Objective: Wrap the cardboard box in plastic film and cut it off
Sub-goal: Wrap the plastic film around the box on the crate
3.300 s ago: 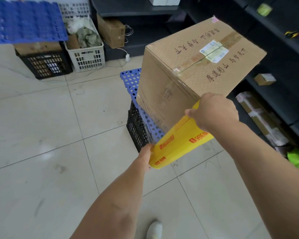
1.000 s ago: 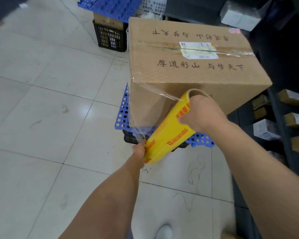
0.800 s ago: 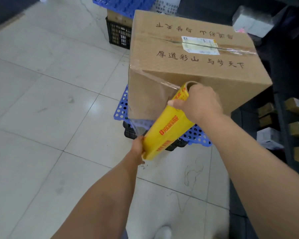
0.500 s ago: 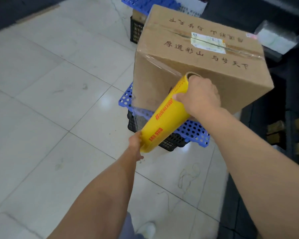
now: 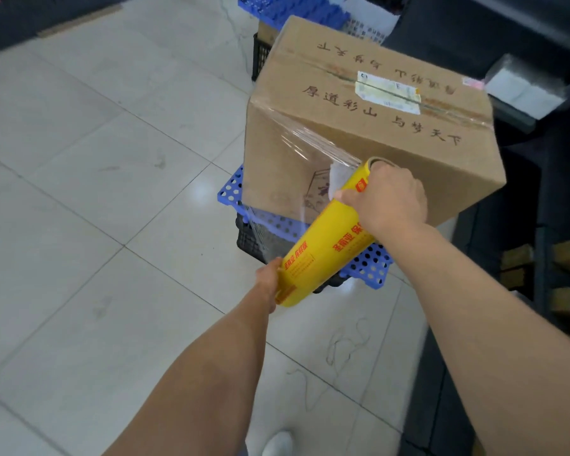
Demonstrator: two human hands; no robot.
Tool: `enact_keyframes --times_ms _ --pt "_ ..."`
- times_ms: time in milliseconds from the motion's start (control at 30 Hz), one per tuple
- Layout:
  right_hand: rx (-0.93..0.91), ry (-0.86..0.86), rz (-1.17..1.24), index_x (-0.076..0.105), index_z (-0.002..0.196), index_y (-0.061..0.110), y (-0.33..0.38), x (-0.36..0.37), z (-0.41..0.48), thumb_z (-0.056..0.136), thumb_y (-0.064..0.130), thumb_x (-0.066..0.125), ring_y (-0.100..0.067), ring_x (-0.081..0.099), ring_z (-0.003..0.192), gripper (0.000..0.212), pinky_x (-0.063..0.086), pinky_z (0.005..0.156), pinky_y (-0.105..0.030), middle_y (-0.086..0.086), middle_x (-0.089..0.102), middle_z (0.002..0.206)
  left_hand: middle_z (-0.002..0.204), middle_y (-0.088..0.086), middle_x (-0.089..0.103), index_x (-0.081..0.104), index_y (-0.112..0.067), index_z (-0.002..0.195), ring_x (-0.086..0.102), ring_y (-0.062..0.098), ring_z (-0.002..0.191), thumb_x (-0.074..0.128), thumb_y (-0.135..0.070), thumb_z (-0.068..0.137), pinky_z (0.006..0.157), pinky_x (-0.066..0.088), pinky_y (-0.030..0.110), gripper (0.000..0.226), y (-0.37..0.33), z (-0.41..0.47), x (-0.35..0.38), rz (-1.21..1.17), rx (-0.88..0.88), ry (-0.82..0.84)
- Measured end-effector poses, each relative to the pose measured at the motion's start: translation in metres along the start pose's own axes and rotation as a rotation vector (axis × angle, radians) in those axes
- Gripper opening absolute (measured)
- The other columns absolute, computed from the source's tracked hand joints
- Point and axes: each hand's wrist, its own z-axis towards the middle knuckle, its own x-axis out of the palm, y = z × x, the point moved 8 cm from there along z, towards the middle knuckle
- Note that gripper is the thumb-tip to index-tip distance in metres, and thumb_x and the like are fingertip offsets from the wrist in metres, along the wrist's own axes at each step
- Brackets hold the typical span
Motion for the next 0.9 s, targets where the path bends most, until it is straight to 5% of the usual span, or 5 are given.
enact_keyframes --times_ms 100,300,500,733,900 --pt "-0.008 0.048 0.034 0.042 0.087 0.013 -0.009 0.004 0.003 0.081 0.051 0.065 -0.033 0.058 0.089 0.045 0.038 0.068 -0.036 -0.012 0.061 0.093 0.137 0.012 0.038 0.027 -0.016 0.14 0.042 0.033 0.122 0.052 -0.051 0.091 0.093 0.038 0.045 0.065 0.008 -0.006 -0.004 -0.017 -0.018 -0.115" --pt "-0.121 0.14 0.091 0.037 0.079 0.015 -0.024 0.009 0.007 0.088 0.021 0.06 -0.03 0.051 0.076 0.026 0.039 0.062 -0.037 -0.005 0.046 0.077 0.142 0.013 0.037 0.022 -0.012 0.143 0.04 0.033 0.127 0.05 -0.057 0.089 0.098 0.037 0.046 0.076 0.015 -0.011 -0.003 -0.058 0.058 -0.215" --pt "-0.272 0.087 0.096 0.044 0.086 0.013 -0.032 -0.018 -0.006 0.086 0.051 0.061 -0.026 0.044 0.079 0.041 0.034 0.066 -0.034 -0.006 0.047 0.085 0.15 0.009 0.033 0.029 -0.016 0.146 0.035 0.029 0.134 0.033 -0.052 0.098 0.106 0.029 0.043 0.06 0.035 -0.025 0.033 -0.171 0.144 -0.182" --pt "-0.381 0.047 0.059 0.05 0.114 0.005 -0.063 -0.024 -0.014 0.091 0.033 0.06 -0.035 0.057 0.098 0.038 0.04 0.076 -0.039 -0.016 0.061 0.111 0.148 0.011 0.03 0.023 -0.018 0.142 0.032 0.034 0.134 0.049 -0.054 0.091 0.108 0.026 0.053 0.067 0.071 -0.039 0.049 -0.357 0.117 -0.295" --pt "-0.384 0.049 0.021 0.046 0.088 0.012 -0.075 -0.024 -0.011 0.086 0.054 0.058 -0.028 0.049 0.079 0.044 0.033 0.065 -0.033 -0.009 0.054 0.085 0.147 0.013 0.033 0.022 -0.015 0.142 0.037 0.036 0.132 0.055 -0.059 0.085 0.104 0.032 0.054 0.079 0.082 -0.041 0.068 -0.305 0.063 -0.303"
